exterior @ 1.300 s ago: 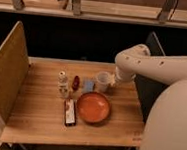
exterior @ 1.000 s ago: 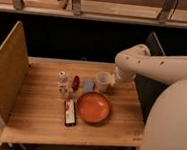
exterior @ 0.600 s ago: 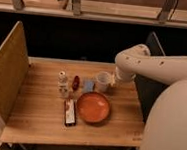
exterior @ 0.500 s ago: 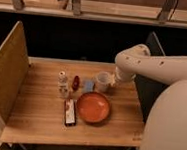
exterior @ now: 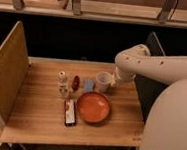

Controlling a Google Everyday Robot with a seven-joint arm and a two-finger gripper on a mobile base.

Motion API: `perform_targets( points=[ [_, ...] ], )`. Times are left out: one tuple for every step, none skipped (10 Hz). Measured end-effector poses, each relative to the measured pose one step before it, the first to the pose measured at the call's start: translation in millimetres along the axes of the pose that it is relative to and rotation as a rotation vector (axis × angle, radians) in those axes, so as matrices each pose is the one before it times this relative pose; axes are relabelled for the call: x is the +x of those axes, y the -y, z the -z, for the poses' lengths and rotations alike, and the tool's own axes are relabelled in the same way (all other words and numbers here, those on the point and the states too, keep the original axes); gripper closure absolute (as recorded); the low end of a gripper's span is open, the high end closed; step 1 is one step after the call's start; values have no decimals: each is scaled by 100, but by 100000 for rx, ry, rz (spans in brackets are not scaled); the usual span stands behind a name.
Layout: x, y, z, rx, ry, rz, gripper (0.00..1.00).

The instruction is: Knock the bottle over

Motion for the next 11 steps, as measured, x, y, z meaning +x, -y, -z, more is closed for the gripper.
perform_targets(
  points=[
    [-5, -4, 5, -5, 12, 2, 54],
    [5, 2, -4, 5, -11, 4, 63],
    [-8, -1, 8, -4, 21, -8, 74],
    [-1, -1, 3, 1, 4, 8, 84],
    [3, 0, -4, 1, -10, 0, 94],
    [-4, -6, 7, -2, 4, 21, 99],
    [34, -65, -8, 27, -210, 179, 100],
    [253, -213, -69, 228, -999, 1475, 100],
    [592, -1325, -426, 499, -3346, 5869, 100],
    [765, -3141, -997, -591, -5512, 9638, 100],
    [610, -1697, -787, 27, -4258, 5529, 100]
  ],
)
